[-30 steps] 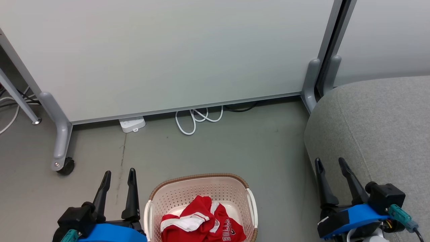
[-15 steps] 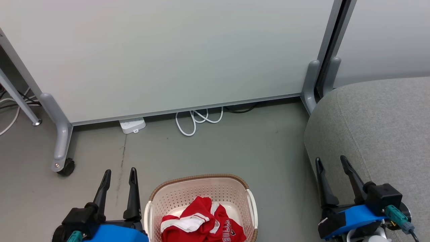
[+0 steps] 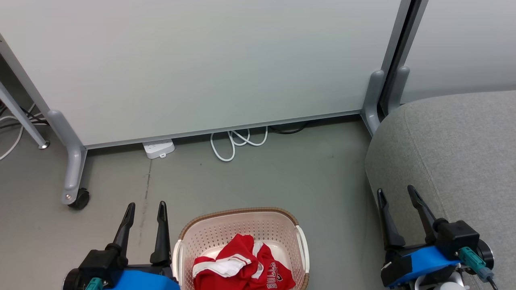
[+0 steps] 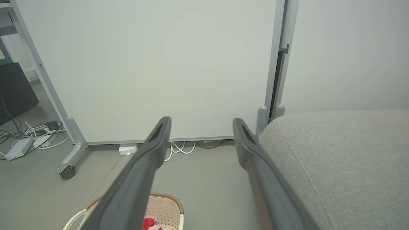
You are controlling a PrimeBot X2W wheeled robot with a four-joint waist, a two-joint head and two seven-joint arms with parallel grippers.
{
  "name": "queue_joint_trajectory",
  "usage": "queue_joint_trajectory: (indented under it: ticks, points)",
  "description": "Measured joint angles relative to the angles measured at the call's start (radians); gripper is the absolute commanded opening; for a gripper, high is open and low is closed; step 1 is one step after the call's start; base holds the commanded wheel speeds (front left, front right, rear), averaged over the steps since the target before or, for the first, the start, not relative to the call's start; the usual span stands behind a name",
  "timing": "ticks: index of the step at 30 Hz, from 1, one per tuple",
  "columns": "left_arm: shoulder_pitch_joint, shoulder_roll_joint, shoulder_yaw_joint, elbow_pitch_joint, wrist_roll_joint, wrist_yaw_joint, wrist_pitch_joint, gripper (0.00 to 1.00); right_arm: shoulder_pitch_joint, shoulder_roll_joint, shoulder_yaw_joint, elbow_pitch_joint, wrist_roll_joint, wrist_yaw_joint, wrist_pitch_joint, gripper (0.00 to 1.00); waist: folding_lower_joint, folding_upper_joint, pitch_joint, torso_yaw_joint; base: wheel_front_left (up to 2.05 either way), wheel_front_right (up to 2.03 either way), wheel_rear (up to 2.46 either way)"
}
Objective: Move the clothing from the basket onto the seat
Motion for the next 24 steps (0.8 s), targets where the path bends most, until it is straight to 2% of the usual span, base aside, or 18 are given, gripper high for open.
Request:
queue_joint_trajectory:
  ticks: [13, 19, 24]
  points:
    - [-0.001, 0.001, -0.005, 0.030, 0.025, -0.013, 0.000, 1.00, -0.028, 0.000, 0.025, -0.001, 0.012, 0.000, -0.007, 1.00, 0.0000, 0.0000, 0.031, -0.024, 0.00, 0.00, 0.00]
    - [-0.045, 0.005, -0.020, 0.081, 0.053, -0.038, 0.000, 1.00, -0.096, 0.000, 0.058, -0.017, 0.018, 0.000, -0.017, 1.00, 0.0001, 0.0000, 0.102, -0.071, 0.00, 0.00, 0.00]
    - [-0.104, 0.025, -0.025, 0.179, 0.069, -0.049, 0.000, 1.00, -0.187, -0.001, 0.096, -0.037, 0.021, 0.000, -0.030, 1.00, 0.0001, 0.0000, 0.196, -0.122, 0.00, 0.00, 0.00]
